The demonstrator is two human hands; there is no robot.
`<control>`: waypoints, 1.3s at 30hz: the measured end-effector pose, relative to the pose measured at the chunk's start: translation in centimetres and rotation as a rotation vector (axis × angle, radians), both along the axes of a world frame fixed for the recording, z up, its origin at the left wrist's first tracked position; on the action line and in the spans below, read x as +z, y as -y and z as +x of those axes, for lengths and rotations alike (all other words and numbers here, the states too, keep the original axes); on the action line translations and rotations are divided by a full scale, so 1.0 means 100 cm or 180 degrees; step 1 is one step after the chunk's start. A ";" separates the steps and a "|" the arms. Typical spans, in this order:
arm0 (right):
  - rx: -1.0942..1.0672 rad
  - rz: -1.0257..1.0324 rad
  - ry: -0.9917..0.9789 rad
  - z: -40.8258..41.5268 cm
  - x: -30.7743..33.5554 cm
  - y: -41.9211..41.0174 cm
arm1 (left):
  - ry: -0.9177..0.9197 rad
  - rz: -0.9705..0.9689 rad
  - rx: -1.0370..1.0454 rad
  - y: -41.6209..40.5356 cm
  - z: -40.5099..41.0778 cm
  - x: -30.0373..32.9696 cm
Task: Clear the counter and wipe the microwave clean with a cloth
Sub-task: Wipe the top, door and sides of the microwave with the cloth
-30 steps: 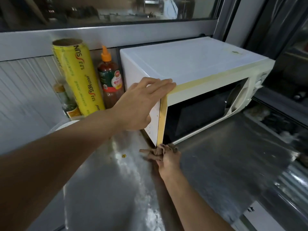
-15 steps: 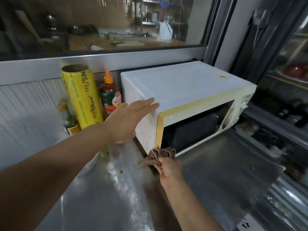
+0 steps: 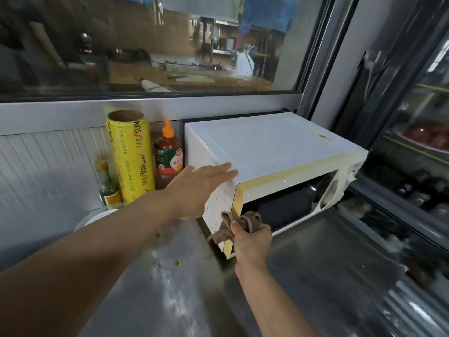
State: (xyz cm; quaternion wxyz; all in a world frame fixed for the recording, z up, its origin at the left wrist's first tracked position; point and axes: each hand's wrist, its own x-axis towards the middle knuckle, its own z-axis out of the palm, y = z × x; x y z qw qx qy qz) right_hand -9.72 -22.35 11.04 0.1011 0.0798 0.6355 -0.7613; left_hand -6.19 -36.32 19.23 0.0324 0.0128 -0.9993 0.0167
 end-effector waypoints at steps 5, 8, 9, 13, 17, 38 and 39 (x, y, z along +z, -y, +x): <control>-0.0048 0.0090 -0.0197 -0.002 0.017 0.001 | 0.0087 0.0057 0.0026 -0.001 0.000 0.004; -0.0073 0.0226 -0.0350 -0.002 0.029 -0.001 | 0.0121 0.0073 0.0040 -0.001 0.000 0.004; -0.0081 0.0241 -0.0375 -0.001 0.032 -0.001 | 0.0144 0.0093 0.0053 -0.001 0.000 0.004; -0.0080 0.0368 -0.0462 0.000 0.042 -0.002 | 0.0275 0.0107 0.0099 0.000 -0.001 0.007; -0.0102 0.0696 -0.0740 0.004 0.048 -0.003 | 0.0327 0.0089 0.0134 -0.001 -0.001 0.008; 0.1474 0.1079 -0.1930 0.072 0.065 -0.129 | 0.0357 0.0300 0.1400 -0.062 0.163 0.022; 0.1520 0.1065 -0.1978 0.078 0.067 -0.131 | 0.0306 0.0322 0.1459 -0.064 0.176 0.022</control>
